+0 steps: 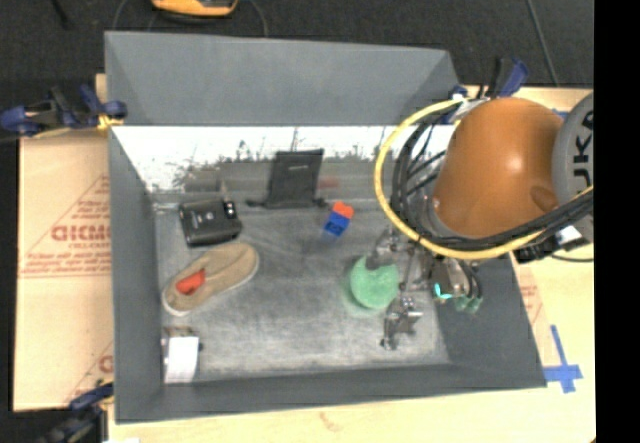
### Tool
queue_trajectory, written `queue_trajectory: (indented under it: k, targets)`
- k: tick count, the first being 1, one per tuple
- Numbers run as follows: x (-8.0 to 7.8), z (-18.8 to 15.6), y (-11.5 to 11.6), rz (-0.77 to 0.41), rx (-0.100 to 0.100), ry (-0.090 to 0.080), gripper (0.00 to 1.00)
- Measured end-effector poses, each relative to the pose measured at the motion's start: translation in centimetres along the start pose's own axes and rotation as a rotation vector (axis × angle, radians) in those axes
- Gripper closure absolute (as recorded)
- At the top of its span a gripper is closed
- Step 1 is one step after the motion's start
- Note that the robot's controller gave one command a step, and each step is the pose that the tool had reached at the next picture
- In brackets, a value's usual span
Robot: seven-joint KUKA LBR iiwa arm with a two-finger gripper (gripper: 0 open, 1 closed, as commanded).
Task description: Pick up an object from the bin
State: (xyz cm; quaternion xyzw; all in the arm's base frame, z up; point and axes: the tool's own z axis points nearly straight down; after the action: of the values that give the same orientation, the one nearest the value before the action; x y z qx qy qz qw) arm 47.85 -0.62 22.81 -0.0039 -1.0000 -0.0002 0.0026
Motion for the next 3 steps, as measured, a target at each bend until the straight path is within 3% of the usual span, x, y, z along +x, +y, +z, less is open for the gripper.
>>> queue_trajectory:
  k: [1, 2, 3]
  targets:
    - [-0.1, -0.4, 0.0, 0.000, 0.000, -0.007, 0.00]
    - [-3.6, 5.3, -1.4, -0.006, 0.002, -0.016, 0.00]
    - [-4.8, 7.6, -4.4, -0.041, 0.001, -0.004, 0.00]
